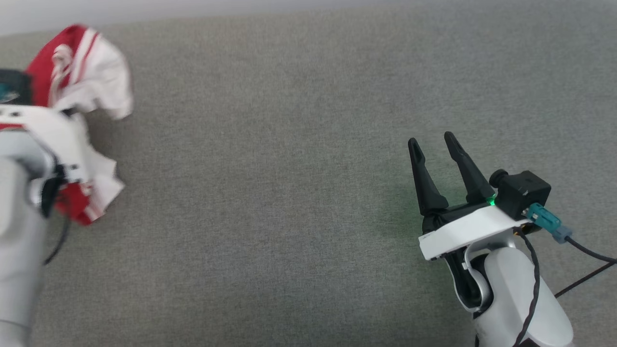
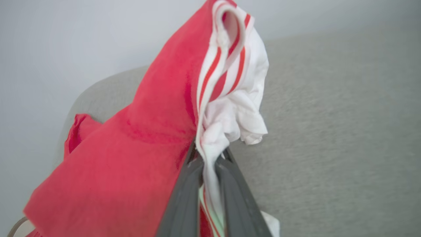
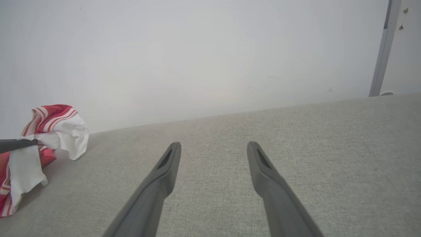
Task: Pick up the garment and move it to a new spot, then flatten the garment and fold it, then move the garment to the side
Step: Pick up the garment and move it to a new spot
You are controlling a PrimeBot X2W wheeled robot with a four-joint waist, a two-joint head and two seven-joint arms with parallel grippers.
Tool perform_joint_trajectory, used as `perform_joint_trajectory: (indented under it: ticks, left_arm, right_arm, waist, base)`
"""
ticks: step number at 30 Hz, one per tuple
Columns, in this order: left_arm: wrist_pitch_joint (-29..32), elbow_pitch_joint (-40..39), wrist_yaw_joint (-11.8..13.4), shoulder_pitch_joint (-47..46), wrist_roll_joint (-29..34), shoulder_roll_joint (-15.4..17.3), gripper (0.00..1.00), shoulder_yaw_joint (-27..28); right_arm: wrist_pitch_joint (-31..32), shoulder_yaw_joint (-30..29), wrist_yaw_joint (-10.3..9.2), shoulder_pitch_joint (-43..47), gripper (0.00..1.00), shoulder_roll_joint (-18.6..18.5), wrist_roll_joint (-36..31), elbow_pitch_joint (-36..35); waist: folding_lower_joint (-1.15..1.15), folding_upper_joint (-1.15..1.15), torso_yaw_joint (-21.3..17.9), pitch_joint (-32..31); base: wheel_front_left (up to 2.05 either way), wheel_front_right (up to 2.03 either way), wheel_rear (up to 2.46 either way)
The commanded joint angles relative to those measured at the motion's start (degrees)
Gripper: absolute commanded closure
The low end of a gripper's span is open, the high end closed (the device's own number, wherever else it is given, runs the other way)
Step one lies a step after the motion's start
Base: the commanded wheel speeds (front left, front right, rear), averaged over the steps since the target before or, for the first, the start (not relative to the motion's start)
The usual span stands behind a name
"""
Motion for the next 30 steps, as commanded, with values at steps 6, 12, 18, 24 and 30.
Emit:
perform_joint_trajectory:
  ticks: [6, 12, 18, 24, 30]
  left_arm:
    - [3.2, -11.2, -0.1, -1.5, -7.6, -3.9, 1.00, -7.6]
    - [8.8, -19.1, -0.1, -3.3, -11.6, -7.0, 1.00, -16.2]
    - [13.4, -21.3, -0.1, -5.6, -14.7, -10.4, 1.00, -24.0]
    - [14.3, -19.0, -0.1, -8.1, -14.7, -11.3, 1.00, -34.6]
    - [14.9, -12.7, -0.1, -10.3, -16.7, -9.1, 1.00, -43.0]
  right_arm:
    - [-0.3, -0.5, 0.00, 1.8, 0.00, 0.4, 1.3, -0.4]
    - [-0.3, 0.5, 0.00, 2.1, 0.00, 0.3, 5.1, -1.4]
    - [-0.3, 0.0, -0.01, 2.4, 0.00, 0.4, 7.8, -1.9]
    - [-0.3, -0.3, -0.01, 2.3, 0.00, 0.4, 11.2, -2.1]
    - [-0.3, -0.8, 0.00, 3.0, 0.00, 0.4, 13.8, -1.9]
  waist:
    - [0.00, 0.00, -2.6, -3.1]
    - [0.00, 0.00, -8.4, -2.5]
    - [0.00, 0.00, -14.0, -0.5]
    - [0.00, 0.00, -21.1, 2.3]
    - [0.00, 0.00, -26.0, 3.8]
  base:
    - [0.00, 0.00, 0.00]
    - [0.00, 0.00, 0.00]
    - [0.00, 0.00, 0.00]
    - [0.00, 0.00, 0.00]
    - [0.00, 0.00, 0.00]
